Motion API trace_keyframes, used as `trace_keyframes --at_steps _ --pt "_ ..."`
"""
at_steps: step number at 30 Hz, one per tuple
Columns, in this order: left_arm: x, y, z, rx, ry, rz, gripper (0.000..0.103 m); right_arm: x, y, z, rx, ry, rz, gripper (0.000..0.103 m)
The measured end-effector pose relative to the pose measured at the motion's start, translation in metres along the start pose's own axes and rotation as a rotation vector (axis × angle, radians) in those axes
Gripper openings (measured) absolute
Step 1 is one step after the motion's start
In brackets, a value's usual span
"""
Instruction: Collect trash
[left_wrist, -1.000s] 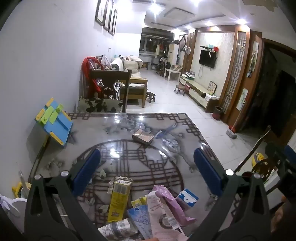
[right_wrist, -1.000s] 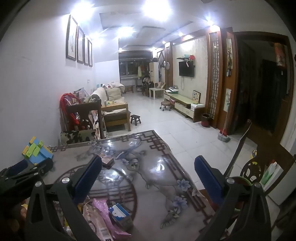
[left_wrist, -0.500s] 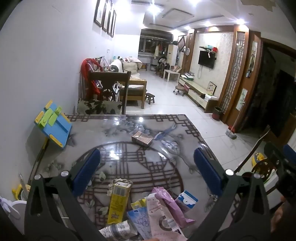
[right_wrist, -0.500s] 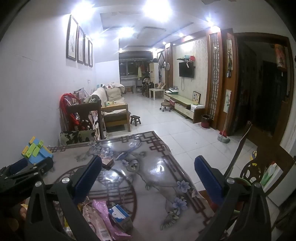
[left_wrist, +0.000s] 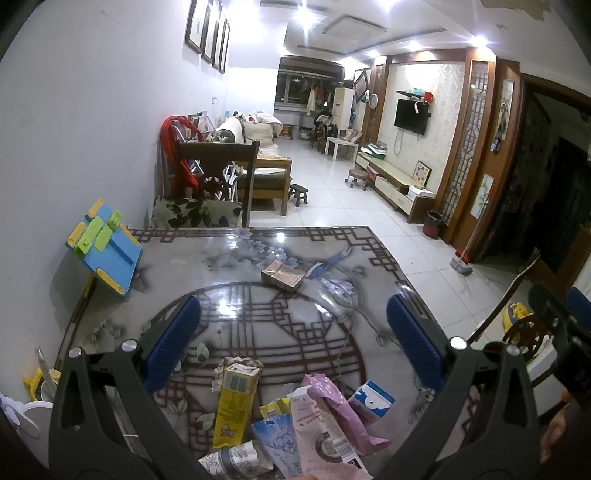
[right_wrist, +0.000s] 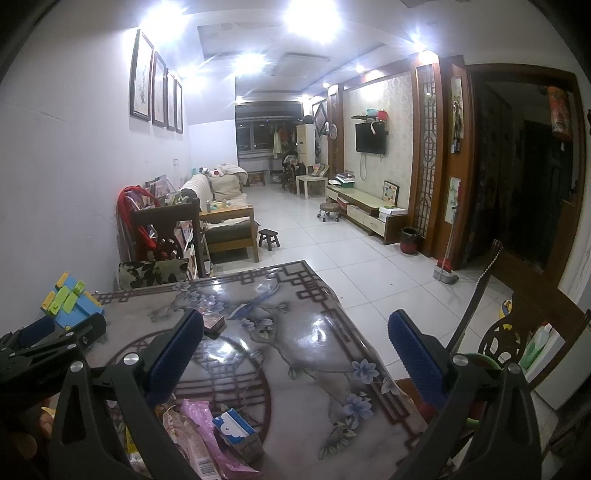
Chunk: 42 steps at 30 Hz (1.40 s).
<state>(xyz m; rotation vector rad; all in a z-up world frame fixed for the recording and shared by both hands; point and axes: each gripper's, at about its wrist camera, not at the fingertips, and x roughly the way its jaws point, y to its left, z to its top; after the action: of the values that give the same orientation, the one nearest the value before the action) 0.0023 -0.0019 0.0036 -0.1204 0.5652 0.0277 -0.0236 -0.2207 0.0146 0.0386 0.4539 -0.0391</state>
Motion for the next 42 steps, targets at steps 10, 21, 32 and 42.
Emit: trace_keyframes --at_steps 10,21,32,42 --pt "0.001 -0.001 0.0 0.002 0.0 0.001 0.099 0.001 0.0 0.0 0.0 0.001 0.0 0.096" --pt "0.005 -0.001 -0.001 0.005 0.002 -0.009 0.099 0.002 0.0 0.0 0.001 0.007 0.005 0.096" --pt "0.009 -0.002 -0.002 -0.012 0.003 -0.037 0.099 0.001 -0.005 -0.001 -0.008 -0.012 -0.038 0.096" --pt "0.011 -0.003 -0.007 0.044 -0.063 0.05 0.099 0.002 -0.01 0.001 0.003 0.004 -0.033 0.096"
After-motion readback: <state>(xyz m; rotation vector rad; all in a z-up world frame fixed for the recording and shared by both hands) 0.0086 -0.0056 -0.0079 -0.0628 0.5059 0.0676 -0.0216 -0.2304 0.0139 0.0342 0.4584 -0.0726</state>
